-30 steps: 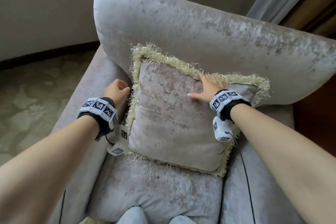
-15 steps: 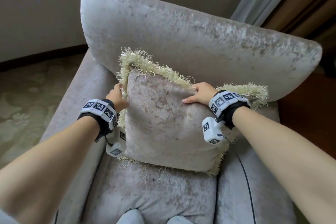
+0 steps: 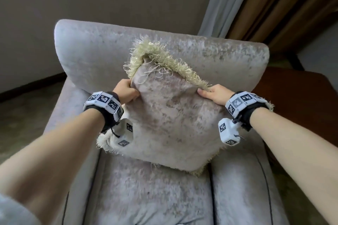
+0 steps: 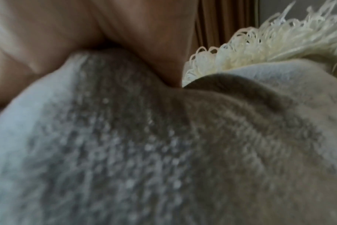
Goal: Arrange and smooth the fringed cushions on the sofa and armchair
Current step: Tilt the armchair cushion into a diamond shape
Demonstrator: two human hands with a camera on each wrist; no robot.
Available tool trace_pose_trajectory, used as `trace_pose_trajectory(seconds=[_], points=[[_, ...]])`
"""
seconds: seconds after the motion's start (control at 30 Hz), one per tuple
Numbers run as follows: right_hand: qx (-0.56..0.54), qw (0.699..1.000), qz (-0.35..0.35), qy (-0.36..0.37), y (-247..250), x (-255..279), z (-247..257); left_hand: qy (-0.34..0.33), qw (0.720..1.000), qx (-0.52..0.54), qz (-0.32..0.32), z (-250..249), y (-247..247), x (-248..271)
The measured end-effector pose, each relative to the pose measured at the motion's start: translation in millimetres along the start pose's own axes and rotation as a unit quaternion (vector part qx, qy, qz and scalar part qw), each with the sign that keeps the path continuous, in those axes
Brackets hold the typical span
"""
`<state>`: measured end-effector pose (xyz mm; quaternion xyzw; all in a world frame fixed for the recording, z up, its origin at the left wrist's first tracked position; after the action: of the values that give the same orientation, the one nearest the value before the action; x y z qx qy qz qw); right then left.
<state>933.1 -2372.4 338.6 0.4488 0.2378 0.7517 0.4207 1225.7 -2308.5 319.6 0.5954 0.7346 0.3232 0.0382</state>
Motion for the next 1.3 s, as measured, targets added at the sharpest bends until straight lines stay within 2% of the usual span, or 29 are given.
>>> trace_pose_trajectory(seconds=[0.17,0.27,0.4,0.53,0.63,0.7,0.77,0.8,0.87,0.93,1.0,1.1,1.23,1.3], points=[[-0.004,1.000,-0.016,-0.005,12.9,4.5,-5.5,-0.043,0.999,-0.029,0.003,-61.5,20.7,-6.8],[-0.036,0.999,-0.024,0.011,6.9,-6.0,-6.2,-0.059,0.997,-0.036,-0.019,-76.2,28.7,-14.4],[0.000,0.999,-0.013,-0.045,-9.4,-11.9,-26.2,-0.060,0.991,-0.081,-0.083,-62.0,25.7,-20.8],[0.113,0.991,-0.019,-0.072,-21.6,-25.7,-44.8,-0.015,0.987,-0.135,-0.086,-19.2,13.4,-28.4],[0.081,0.994,-0.031,-0.069,-24.4,-38.7,-47.8,-0.004,0.980,-0.113,-0.166,-2.6,29.0,-27.3],[0.041,0.992,-0.099,-0.068,-15.8,-43.9,-49.5,0.027,0.977,-0.104,-0.184,14.3,38.0,-29.7],[0.014,0.986,-0.156,-0.056,-9.4,-47.4,-44.5,0.059,0.979,-0.128,-0.150,35.9,36.9,-36.1],[0.009,0.986,-0.158,-0.050,-10.3,-50.2,-41.0,0.074,0.978,-0.152,-0.120,46.5,32.5,-39.4],[0.008,0.994,-0.099,-0.047,-25.1,-60.6,-40.3,0.093,0.977,-0.180,-0.059,64.5,19.7,-43.7],[0.007,0.999,-0.009,-0.053,-47.1,-66.8,-43.2,0.094,0.978,-0.184,-0.030,73.3,8.7,-45.8],[0.015,0.998,0.012,-0.065,-55.1,-68.4,-46.8,0.079,0.970,-0.229,-0.034,74.4,3.1,-49.6],[0.095,0.993,-0.033,-0.067,-48.3,-66.2,-44.7,0.073,0.962,-0.261,-0.024,73.6,-1.0,-53.5],[0.110,0.990,-0.064,-0.068,-39.4,-61.4,-46.1,0.035,0.937,-0.340,-0.073,59.9,12.1,-50.3],[0.089,0.992,-0.055,-0.067,-36.2,-61.9,-48.6,0.006,0.953,-0.296,-0.069,49.7,12.4,-46.8]])
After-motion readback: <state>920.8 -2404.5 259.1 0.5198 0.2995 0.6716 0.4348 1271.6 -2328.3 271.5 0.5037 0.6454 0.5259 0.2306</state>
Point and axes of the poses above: each hand's wrist, its own x-axis away from the middle knuckle, its own y-axis out of the back of the hand, z = x × y, the point moved 9 cm from there along -x, towards the middle knuckle, and after that the axes turned 2 degrees about -z, right-handed, at the moved point
